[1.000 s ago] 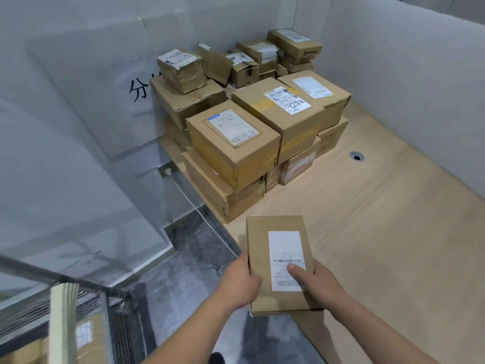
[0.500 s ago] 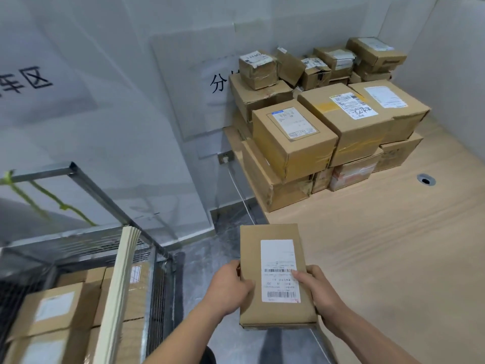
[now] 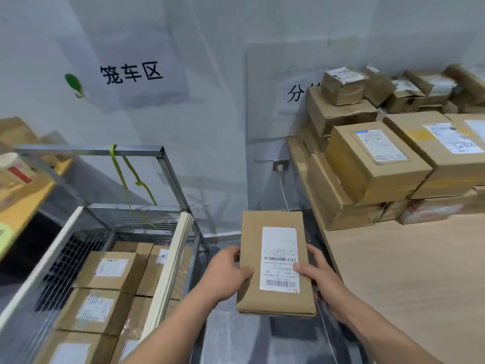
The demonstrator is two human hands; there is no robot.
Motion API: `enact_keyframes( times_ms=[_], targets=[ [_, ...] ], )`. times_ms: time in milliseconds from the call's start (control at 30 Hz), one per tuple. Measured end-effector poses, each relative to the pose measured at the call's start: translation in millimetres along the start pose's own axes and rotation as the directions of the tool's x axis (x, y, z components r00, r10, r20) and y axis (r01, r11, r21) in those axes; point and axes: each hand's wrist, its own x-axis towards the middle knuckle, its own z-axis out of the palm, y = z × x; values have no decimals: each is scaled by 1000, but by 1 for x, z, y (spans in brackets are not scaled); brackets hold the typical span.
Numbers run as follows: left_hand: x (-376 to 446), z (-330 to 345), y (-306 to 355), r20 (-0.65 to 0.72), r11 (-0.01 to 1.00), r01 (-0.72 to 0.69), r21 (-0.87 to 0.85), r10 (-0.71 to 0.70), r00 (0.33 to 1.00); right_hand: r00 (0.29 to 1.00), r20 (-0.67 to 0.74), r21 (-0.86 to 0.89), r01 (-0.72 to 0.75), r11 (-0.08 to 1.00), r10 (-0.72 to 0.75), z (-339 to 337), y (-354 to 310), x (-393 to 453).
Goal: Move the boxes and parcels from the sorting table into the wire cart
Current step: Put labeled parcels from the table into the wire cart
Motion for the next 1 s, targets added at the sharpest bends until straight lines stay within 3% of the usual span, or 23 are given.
enact_keyframes(
  times_ms=[433,733,1000],
  targets=[
    [14,-100,-13,-98,998,-57,-38,53,994,994,20,-41,109,993,-108,85,-52,40],
    [15,-161,-17,-224,972,-138,-192,94,970,974,73,-46,216,975,-213,128,-99,66],
    [3,-219,-31,-458,983,-177,42,177,871,943,198,-98,291,952,-268,183,-135,92]
  ],
)
